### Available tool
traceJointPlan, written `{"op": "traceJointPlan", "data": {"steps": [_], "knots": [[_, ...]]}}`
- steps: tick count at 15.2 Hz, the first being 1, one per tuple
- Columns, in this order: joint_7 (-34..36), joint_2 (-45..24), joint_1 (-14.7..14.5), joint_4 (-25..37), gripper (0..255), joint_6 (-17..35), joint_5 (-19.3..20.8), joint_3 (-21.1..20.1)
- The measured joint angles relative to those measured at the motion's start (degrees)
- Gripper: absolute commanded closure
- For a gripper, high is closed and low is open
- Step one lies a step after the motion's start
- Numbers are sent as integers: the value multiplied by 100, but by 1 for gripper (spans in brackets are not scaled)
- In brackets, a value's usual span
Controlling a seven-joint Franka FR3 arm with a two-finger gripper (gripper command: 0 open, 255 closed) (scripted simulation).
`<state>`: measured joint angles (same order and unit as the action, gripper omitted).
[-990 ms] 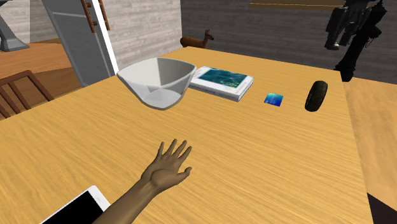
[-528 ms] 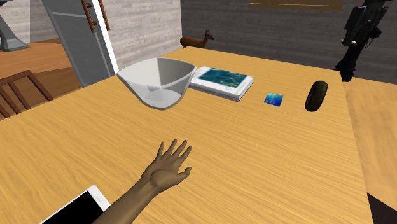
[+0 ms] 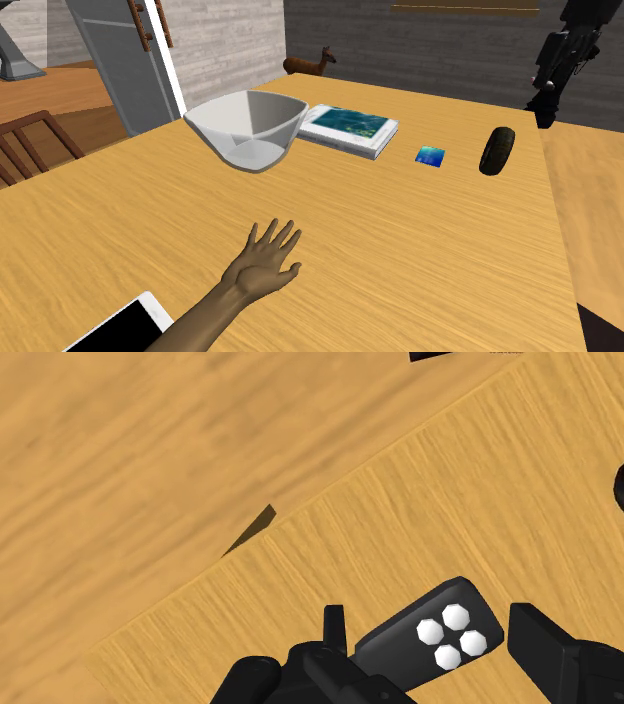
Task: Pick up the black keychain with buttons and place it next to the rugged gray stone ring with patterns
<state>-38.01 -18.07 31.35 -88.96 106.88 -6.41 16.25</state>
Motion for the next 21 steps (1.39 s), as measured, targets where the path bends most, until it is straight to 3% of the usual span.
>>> {"op": "traceJointPlan", "data": {"steps": [21], "knots": [[-137,-428,8,-1035,255,1443,-176,-75]]}}
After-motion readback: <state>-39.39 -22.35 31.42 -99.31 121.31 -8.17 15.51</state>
